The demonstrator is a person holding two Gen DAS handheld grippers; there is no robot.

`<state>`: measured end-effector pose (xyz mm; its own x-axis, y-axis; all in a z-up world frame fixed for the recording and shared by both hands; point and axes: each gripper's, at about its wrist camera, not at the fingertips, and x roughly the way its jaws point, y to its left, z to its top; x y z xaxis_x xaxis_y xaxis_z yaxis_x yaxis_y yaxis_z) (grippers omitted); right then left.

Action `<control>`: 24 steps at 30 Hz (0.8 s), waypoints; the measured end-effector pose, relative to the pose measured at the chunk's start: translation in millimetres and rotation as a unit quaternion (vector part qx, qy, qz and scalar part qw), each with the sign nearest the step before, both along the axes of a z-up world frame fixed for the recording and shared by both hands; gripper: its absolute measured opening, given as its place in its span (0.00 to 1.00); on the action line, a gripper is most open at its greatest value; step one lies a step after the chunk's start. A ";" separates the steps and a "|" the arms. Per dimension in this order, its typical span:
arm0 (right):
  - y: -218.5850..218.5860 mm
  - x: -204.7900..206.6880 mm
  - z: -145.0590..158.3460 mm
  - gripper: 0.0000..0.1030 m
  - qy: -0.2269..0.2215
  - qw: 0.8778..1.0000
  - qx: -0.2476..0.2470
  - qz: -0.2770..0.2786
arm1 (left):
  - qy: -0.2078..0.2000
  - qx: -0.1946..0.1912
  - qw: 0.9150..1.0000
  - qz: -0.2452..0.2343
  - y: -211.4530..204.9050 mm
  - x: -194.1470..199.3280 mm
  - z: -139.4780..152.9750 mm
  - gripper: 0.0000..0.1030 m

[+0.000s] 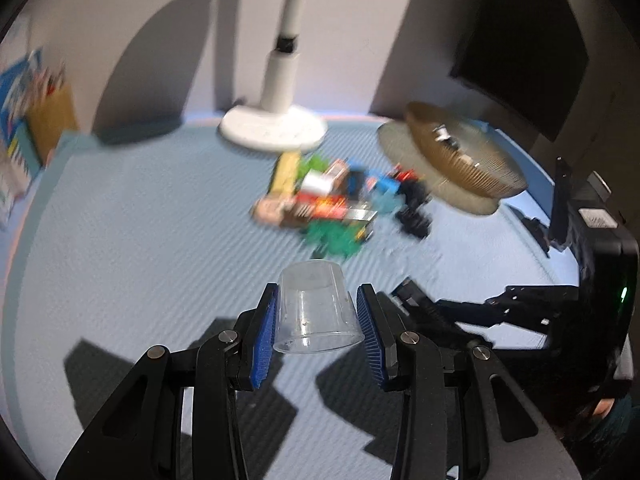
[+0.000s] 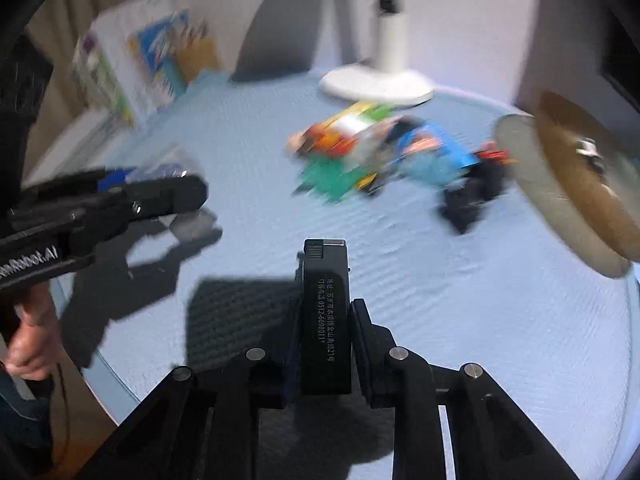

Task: Organize rigid objects
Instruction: 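Carry the cup and lighter box to the amber bowl and release both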

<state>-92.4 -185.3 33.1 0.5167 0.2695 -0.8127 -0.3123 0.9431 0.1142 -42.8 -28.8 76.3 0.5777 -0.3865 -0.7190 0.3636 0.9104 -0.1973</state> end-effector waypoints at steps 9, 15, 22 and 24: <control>-174.4 29.8 99.4 0.23 -0.093 0.973 0.009 -0.210 | -0.064 -0.022 0.992 -0.102 -128.8 53.2 73.1 0.35; -232.5 68.4 90.8 0.23 -0.035 0.967 0.014 -0.252 | -0.058 -0.004 0.990 -0.131 -216.3 100.5 65.8 0.35; -233.0 93.0 54.8 0.23 0.038 0.973 -0.015 -0.226 | -0.003 0.022 0.989 -0.146 -255.6 120.4 25.2 0.35; -230.4 99.8 48.6 0.23 0.051 0.974 -0.022 -0.220 | 0.004 0.024 0.989 -0.145 -257.7 123.8 21.7 0.35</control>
